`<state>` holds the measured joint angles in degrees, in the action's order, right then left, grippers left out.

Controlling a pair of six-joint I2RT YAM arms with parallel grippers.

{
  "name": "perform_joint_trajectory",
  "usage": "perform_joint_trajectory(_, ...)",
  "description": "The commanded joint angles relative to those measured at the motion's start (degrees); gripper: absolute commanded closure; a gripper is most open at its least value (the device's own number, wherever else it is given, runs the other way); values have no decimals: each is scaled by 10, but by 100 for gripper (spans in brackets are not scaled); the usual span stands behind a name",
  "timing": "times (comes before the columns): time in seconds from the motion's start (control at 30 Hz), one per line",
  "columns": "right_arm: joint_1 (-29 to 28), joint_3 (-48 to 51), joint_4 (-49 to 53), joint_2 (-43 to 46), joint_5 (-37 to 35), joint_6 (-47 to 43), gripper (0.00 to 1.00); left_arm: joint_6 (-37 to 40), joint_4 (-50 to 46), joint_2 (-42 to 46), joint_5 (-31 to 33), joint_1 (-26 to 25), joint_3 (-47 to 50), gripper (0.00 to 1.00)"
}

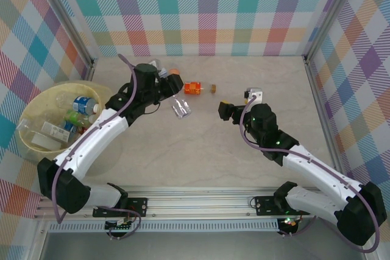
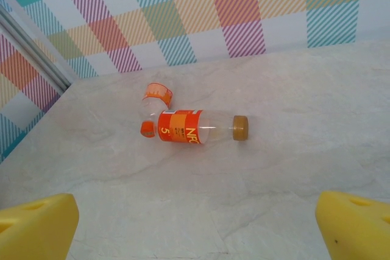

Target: Put the plastic bottles in the bin

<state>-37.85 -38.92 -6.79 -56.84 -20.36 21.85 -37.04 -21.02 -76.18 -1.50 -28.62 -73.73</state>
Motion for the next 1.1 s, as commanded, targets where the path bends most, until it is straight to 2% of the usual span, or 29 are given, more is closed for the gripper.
perform_joint_trajectory(0.0, 1, -15, -21, -10, -14, 8, 0, 32, -58, 31, 33, 10, -37, 46)
perform_joint_trajectory(0.23, 1, -41, -26, -44, 13, 3, 0, 59, -148, 77, 75, 28, -76, 48)
perform_joint_trajectory(0.5, 2, -65, -30, -74, 26, 7, 0, 79, -203, 161, 181, 38, -94, 50)
perform_joint_trajectory(0.67, 1, -69, -28, -80, 22, 18, 0, 131, -232, 208, 303, 41, -108, 50)
perform_joint_trajectory(0.73, 2, -70, -26, -80, 16, 23, 0, 141, -265, 203, 361, 49, -128, 50)
perform_joint_trajectory(0.8, 1, -72, -25, -79, 15, 27, 0, 144, -300, 189, 389, 71, -150, 50)
perform_joint_trajectory(0.87, 1, -72, -25, -75, 16, 28, 0, 136, -328, 178, 361, 127, -162, 51)
perform_joint_trajectory(0.97, 2, -72, -22, -71, 19, 28, 0, 124, -339, 181, 258, 249, -161, 52)
perform_joint_trajectory(1.07, 1, -71, -17, -68, 19, 27, 0, 123, -346, 179, 178, 346, -167, 52)
